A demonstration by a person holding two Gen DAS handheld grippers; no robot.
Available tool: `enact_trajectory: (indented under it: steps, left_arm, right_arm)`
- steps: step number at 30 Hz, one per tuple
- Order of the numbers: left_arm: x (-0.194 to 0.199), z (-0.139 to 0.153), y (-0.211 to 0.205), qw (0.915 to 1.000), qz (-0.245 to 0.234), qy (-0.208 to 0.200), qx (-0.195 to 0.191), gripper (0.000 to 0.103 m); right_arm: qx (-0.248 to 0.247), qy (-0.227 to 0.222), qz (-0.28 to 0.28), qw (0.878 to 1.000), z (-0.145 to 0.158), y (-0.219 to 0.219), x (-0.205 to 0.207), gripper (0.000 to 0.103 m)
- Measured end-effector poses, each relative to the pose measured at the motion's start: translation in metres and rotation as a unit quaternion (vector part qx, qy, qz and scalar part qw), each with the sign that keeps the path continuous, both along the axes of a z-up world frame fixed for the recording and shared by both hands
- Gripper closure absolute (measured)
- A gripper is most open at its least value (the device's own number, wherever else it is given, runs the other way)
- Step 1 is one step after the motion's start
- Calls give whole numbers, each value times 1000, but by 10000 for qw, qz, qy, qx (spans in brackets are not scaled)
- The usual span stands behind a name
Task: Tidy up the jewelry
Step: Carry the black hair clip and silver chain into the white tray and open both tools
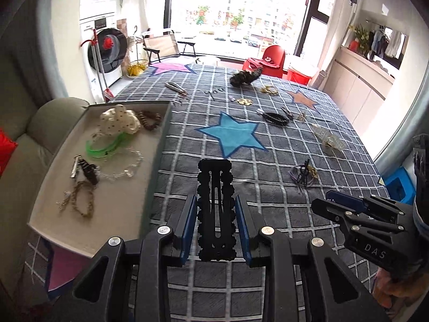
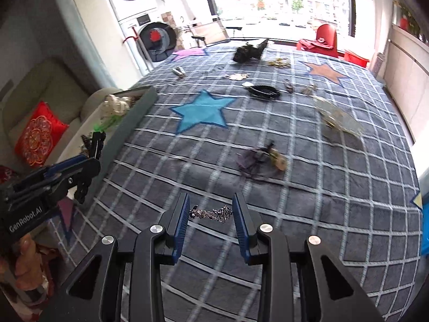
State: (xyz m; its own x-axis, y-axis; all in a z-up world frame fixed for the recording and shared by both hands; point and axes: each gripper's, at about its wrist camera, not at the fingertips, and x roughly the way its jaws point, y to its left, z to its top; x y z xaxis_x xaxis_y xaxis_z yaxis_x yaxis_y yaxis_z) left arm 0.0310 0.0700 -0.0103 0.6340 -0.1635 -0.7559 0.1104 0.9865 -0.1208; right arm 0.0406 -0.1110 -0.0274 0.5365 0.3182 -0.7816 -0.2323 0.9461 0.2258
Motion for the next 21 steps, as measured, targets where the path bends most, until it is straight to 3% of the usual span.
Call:
enact_trajectory:
  steps: [10,21]
  left_arm:
    - [-5,3,69,9981,598,-123,13,71]
    - [4,-25,145,9917,1264,156,197,71]
  right_arm:
    - [155,-141,649,9977,30,72,26,67]
    - [262,-3,1338,9907,33,160,64,67]
